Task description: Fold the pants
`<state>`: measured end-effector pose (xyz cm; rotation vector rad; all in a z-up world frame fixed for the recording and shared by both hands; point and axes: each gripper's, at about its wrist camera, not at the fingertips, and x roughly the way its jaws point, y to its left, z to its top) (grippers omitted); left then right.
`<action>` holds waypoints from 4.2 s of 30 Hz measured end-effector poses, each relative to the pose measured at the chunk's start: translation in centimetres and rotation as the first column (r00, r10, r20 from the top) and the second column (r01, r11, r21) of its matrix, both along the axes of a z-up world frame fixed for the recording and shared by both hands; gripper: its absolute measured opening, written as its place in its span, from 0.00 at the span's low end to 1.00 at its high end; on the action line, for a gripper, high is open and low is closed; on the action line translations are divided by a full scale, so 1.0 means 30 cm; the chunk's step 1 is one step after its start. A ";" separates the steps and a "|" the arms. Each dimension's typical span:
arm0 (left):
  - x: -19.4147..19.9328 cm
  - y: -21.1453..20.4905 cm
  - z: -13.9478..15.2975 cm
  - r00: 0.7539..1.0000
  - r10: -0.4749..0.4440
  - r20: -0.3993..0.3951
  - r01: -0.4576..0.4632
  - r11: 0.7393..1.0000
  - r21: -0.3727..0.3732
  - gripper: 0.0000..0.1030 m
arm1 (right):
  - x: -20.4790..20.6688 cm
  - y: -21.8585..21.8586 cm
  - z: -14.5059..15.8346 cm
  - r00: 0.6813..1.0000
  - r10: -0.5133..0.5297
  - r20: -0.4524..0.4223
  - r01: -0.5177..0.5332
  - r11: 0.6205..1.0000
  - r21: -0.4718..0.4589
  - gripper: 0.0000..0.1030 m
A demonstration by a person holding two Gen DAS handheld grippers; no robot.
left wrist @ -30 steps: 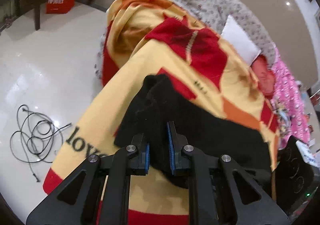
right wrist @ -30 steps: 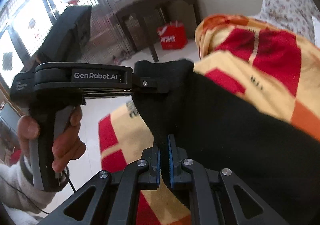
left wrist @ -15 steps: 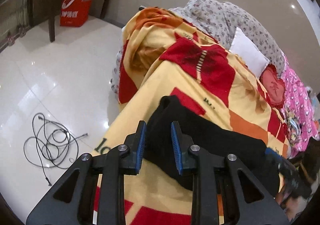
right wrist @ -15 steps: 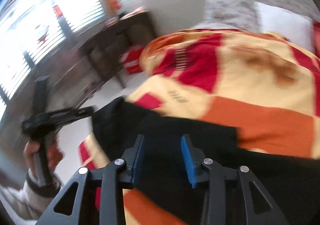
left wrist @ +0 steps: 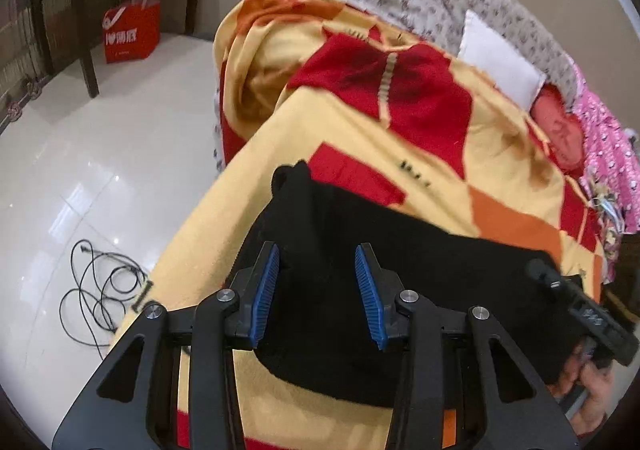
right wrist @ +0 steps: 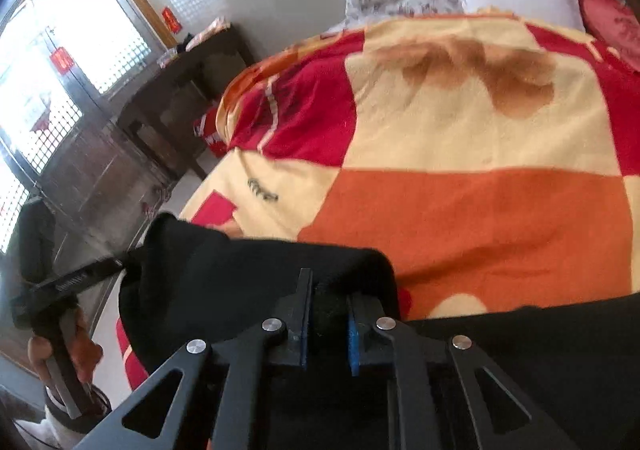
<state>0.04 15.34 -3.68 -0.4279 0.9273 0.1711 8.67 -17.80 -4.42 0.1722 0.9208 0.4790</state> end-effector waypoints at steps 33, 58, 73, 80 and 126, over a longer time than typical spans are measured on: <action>-0.090 0.085 -0.047 0.996 0.090 -0.027 -0.090 0.996 -0.005 0.46 | 0.127 0.719 -0.024 0.898 0.439 -0.025 -0.436 0.879 -0.194 0.22; -0.065 0.004 0.006 0.997 0.071 0.035 -0.072 0.997 0.008 0.46 | -0.029 0.188 0.025 0.995 0.097 0.002 -0.092 0.953 -0.289 0.28; -0.083 -0.138 0.085 0.999 0.022 0.043 -0.025 0.997 0.069 0.46 | -0.246 -0.187 0.066 0.997 -0.072 0.013 0.073 0.990 -0.118 0.33; -0.003 -0.342 0.049 0.990 -0.139 0.010 0.139 0.990 0.022 0.55 | -0.424 -0.568 0.023 0.934 -0.353 -0.053 0.347 0.933 -0.095 0.39; 0.082 -0.944 -0.056 0.926 -0.370 -0.079 0.277 0.805 -0.525 0.72 | -0.370 -0.852 -0.034 0.866 -0.496 -0.060 0.494 0.830 0.258 0.37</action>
